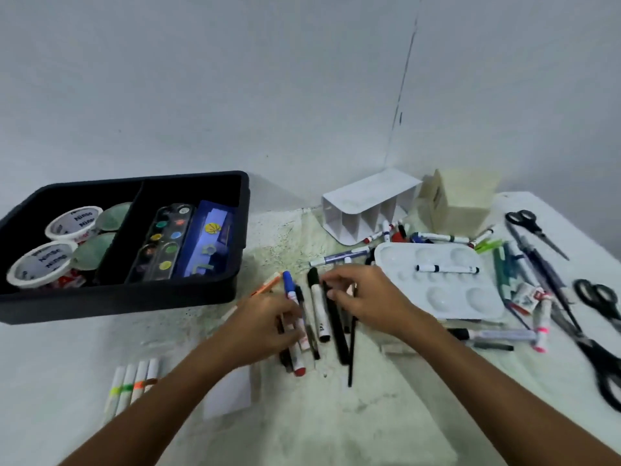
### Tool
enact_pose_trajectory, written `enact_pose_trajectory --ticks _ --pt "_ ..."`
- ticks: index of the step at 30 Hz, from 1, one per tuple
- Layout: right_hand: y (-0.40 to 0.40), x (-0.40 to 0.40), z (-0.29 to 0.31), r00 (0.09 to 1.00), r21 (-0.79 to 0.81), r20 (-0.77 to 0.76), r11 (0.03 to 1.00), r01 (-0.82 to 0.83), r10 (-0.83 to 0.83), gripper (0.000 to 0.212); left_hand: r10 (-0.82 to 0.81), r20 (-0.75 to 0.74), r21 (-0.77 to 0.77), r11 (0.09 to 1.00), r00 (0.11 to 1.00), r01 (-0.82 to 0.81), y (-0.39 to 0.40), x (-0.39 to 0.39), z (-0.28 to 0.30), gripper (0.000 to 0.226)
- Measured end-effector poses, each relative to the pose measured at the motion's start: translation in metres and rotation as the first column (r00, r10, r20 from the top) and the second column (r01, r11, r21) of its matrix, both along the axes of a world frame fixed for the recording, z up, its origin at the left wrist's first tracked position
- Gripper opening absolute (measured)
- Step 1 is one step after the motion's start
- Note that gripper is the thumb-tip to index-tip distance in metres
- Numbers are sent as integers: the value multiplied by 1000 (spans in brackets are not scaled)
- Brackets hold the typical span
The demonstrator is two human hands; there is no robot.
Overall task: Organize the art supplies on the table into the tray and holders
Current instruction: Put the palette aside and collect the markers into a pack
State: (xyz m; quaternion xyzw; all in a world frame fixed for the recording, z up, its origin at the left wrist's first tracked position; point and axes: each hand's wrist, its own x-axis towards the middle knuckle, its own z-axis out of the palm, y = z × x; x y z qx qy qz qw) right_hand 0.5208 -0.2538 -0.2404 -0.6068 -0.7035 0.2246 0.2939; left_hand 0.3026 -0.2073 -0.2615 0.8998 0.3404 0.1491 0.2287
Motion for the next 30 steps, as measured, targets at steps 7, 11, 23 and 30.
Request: enact_pose_trajectory --ticks 7,11,23,30 --pt "-24 113 -1 960 30 45 961 276 -277 22 88 74 28 996 993 -90 35 83 -6 28" --pt "-29 151 -7 924 37 112 931 363 -365 23 136 -12 20 991 991 -136 58 109 -9 37" --pt "-9 146 -30 899 210 377 966 153 -224 32 11 -374 -78 996 927 -44 79 131 -5 72" --pt "-7 144 -34 876 296 426 950 100 -225 30 39 -323 -133 987 946 -86 77 136 -3 78"
